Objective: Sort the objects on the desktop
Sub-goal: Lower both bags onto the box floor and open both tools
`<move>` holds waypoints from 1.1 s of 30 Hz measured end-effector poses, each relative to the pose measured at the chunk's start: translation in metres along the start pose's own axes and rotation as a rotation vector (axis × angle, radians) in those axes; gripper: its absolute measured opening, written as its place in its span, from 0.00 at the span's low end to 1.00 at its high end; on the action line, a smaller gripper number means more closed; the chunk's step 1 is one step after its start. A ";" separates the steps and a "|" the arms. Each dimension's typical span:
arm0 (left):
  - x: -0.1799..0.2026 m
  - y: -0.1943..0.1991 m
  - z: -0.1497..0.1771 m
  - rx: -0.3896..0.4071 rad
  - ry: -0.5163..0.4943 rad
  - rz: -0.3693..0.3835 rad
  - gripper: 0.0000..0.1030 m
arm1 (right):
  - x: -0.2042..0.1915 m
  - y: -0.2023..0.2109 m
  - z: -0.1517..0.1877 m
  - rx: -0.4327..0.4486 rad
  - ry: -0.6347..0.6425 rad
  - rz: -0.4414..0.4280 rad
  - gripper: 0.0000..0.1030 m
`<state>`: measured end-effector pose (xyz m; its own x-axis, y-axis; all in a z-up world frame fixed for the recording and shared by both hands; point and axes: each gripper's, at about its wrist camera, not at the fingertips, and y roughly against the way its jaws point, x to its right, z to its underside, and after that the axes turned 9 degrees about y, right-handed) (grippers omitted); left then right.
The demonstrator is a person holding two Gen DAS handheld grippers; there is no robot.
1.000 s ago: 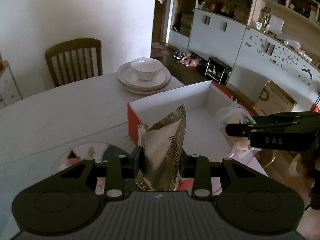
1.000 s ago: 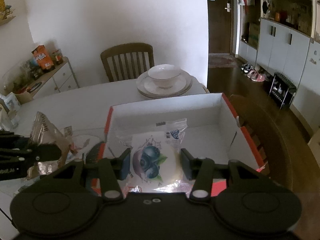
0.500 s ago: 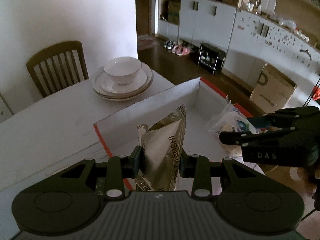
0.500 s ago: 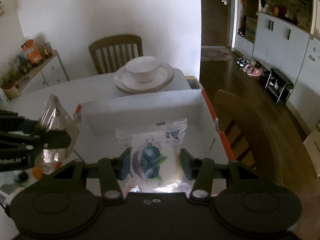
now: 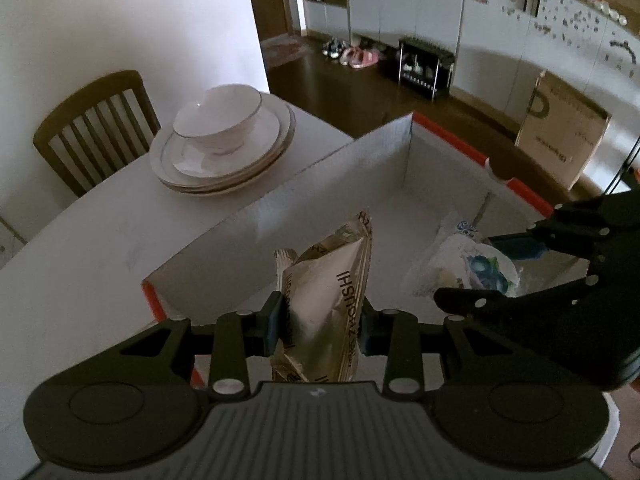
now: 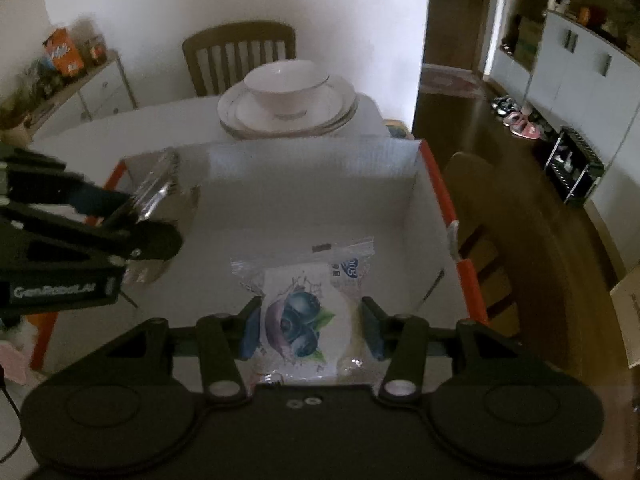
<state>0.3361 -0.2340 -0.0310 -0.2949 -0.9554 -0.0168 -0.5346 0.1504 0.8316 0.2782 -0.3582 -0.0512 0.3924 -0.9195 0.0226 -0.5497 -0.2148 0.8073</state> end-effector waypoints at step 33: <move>0.001 -0.069 0.014 -0.229 -0.107 -0.005 0.34 | -0.003 -0.056 -0.001 -0.221 0.150 -0.033 0.49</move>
<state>0.3621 -0.2415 -0.0964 -0.3810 -0.9219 -0.0699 -0.3470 0.0725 0.9351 0.3080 -0.3432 -0.0956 0.5214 -0.8506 0.0679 -0.3670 -0.1516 0.9178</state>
